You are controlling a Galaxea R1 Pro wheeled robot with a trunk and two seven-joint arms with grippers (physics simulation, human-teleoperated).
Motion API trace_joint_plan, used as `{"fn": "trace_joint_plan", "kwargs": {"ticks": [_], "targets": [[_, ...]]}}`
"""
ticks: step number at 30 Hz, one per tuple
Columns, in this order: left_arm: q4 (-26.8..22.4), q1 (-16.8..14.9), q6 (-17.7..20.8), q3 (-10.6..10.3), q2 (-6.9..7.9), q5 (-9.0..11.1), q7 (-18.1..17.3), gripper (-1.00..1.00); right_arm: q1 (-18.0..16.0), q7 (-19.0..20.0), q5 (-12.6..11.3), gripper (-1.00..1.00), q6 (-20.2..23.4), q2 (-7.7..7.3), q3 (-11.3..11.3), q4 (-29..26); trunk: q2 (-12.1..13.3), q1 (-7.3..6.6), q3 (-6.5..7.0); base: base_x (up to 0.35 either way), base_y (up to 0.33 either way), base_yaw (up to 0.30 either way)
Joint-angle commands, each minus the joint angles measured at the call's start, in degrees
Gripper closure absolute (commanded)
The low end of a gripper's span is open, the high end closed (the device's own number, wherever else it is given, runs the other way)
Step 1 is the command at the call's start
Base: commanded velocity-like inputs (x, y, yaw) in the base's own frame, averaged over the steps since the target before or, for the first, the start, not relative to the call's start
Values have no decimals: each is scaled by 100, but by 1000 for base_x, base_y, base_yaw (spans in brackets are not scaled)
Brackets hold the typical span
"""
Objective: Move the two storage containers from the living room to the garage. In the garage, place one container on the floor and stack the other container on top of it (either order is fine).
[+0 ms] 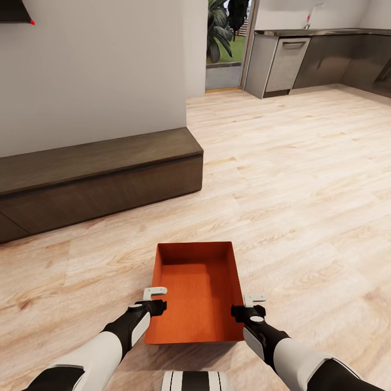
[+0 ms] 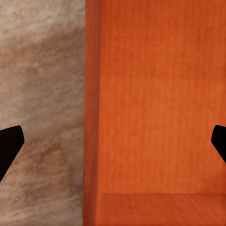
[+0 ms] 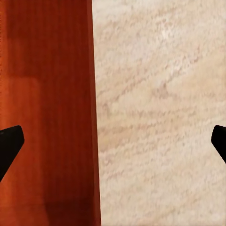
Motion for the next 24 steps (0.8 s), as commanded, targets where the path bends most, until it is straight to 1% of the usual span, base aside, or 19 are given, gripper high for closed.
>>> {"fn": "trace_joint_plan", "kwargs": {"ticks": [1, 15, 22, 24], "targets": [[-13, 1, 32, -6, -2, 41, 22, -100, -3, -19, -59, -100, -23, 1, 47, 3, -1, -1, -4, 0, 0, 0], [-13, 1, 41, -5, -6, 49, 31, -100, -3, -19, -65, -100, -23, -8, 44, 3, -1, -1, -4, 0, 0, 0], [-13, 1, 49, -5, -3, 59, 38, -100, -3, -19, -65, -100, -22, -8, 44, 3, -282, 153, -129, 0, 0, 0], [-13, 1, 50, -5, -2, 62, 39, -100, -3, -19, -65, -100, -21, -8, 47, 3, -282, 153, -129, 0, 0, 0]]}}
